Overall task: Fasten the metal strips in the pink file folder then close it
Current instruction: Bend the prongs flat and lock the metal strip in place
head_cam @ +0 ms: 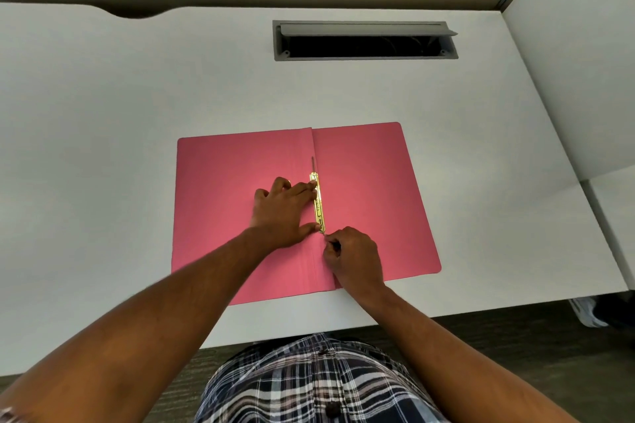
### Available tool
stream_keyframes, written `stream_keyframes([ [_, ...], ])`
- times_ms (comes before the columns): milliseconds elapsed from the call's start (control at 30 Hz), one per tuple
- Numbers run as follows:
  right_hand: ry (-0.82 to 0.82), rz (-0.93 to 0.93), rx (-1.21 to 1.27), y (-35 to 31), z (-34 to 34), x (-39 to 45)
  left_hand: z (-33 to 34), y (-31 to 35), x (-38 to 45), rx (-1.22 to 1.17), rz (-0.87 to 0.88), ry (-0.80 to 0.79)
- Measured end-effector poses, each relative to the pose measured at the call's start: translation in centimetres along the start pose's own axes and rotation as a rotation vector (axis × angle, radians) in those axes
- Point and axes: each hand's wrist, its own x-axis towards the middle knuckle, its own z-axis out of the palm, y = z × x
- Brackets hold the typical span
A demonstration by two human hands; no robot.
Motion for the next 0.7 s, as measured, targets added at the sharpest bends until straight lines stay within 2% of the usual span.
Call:
stream_keyframes([
  [400, 0.025, 0.034, 0.14, 0.7, 0.0, -0.9, 1.9, -0.7, -1.1, -0.049, 0.033, 0.084],
  [533, 0.026, 0.052, 0.159, 0.4, 0.0, -0.8, 2.8, -1.0, -1.9, -0.15, 0.027, 0.11],
  [700, 0.008, -0.091, -0.019, 0.1, 0.4, -0.2, 3.8, -1.8, -3.2, -0.225, 0.101, 0.115],
])
